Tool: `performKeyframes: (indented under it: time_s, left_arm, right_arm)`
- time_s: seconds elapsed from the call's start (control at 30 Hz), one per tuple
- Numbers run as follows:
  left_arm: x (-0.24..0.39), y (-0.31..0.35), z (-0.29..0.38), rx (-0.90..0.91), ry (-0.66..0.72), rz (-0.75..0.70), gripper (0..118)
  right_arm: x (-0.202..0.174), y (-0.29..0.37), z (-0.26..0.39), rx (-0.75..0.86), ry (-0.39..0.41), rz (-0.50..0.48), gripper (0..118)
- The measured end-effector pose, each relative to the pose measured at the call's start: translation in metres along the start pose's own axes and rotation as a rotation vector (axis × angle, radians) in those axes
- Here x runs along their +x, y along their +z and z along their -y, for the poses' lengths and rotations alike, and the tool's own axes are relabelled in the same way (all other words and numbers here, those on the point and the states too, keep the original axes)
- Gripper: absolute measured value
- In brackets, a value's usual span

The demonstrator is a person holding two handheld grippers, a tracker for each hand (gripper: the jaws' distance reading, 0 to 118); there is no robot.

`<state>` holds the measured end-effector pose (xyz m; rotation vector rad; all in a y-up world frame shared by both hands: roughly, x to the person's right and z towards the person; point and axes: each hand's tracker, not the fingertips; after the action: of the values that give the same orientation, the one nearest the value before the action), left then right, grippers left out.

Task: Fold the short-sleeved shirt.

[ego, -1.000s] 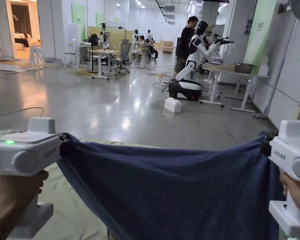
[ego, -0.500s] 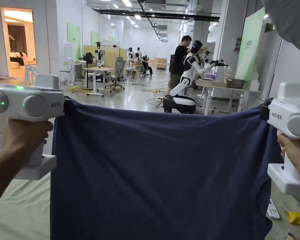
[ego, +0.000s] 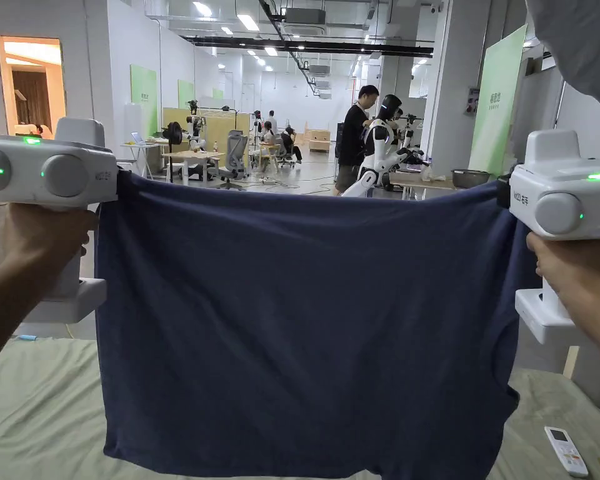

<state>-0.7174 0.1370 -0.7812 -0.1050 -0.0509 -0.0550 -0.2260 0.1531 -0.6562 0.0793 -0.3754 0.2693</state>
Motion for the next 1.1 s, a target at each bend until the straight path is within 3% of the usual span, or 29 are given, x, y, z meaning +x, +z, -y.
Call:
performKeyframes:
  time_s: [0.27, 0.43, 0.7, 1.1]
  left_arm:
    - [0.003, -0.015, 0.011, 0.013, -0.017, 0.006, 6]
    - [0.005, -0.004, 0.053, -0.021, -0.004, 0.020, 6]
    - [0.002, 0.052, 0.149, -0.101, 0.010, 0.052, 6]
    - [-0.026, 0.190, 0.276, -0.171, 0.046, 0.063, 6]
  right_arm:
    - [-0.003, -0.008, 0.013, 0.045, 0.031, 0.007, 4]
    - [-0.009, 0.012, 0.049, 0.005, 0.030, -0.004, 4]
    - [-0.015, 0.085, 0.127, -0.087, 0.029, -0.045, 4]
    - [-0.013, 0.243, 0.198, -0.161, 0.108, -0.123, 4]
